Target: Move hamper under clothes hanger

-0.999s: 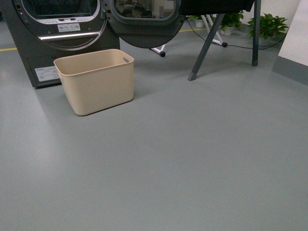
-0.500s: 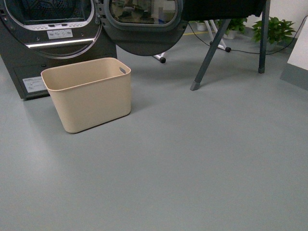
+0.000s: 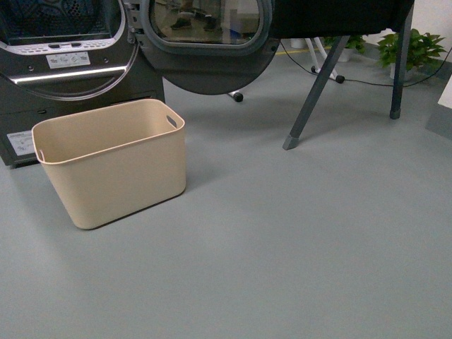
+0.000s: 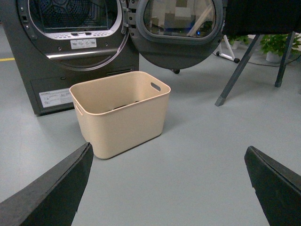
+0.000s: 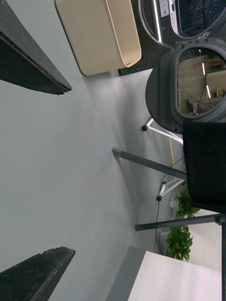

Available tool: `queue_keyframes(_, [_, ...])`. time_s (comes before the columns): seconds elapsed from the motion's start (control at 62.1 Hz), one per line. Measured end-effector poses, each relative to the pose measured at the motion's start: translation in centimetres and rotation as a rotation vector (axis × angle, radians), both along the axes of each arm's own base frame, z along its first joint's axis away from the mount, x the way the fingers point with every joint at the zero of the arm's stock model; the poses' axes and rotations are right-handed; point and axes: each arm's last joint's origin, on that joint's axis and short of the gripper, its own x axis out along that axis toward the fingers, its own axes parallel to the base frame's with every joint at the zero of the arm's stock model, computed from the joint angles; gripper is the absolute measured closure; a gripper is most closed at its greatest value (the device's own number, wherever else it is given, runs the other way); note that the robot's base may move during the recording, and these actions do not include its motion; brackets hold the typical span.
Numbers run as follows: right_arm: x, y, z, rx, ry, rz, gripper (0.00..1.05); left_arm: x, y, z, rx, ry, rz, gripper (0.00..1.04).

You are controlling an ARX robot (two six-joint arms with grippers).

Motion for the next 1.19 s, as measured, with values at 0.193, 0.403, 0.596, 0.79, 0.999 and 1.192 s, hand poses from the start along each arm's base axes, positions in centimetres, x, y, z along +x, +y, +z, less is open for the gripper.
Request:
queue_keyframes(0.193, [-0.01,0.0,0.0,0.0,-0.001,0.0,0.08,0.0,0.0,0.0,0.0,0.0,0.0,0.07])
queue_keyframes(0.403, [0.0,0.0,-0.01,0.0,0.0,0.0,0.08,-0.01,0.0,0.01,0.0,-0.001,0.0,0.07])
queue_keyframes(0.596, [-0.01,-0.01,-0.01,0.0,0.0,-0.001,0.08,0.0,0.0,0.0,0.0,0.0,0.0,0.07])
queue_keyframes(0.79, [0.0,0.0,-0.01,0.0,0.0,0.002,0.08,0.0,0.0,-0.01,0.0,0.001,0.0,0.07])
queue_keyframes(0.999, [-0.01,0.0,-0.01,0.0,0.0,0.002,0.08,0.0,0.0,-0.01,0.0,0.0,0.001,0.07])
queue_keyframes(1.192, [-0.01,0.0,-0.01,0.0,0.0,0.0,0.08,0.0,0.0,0.0,0.0,0.0,0.0,0.07])
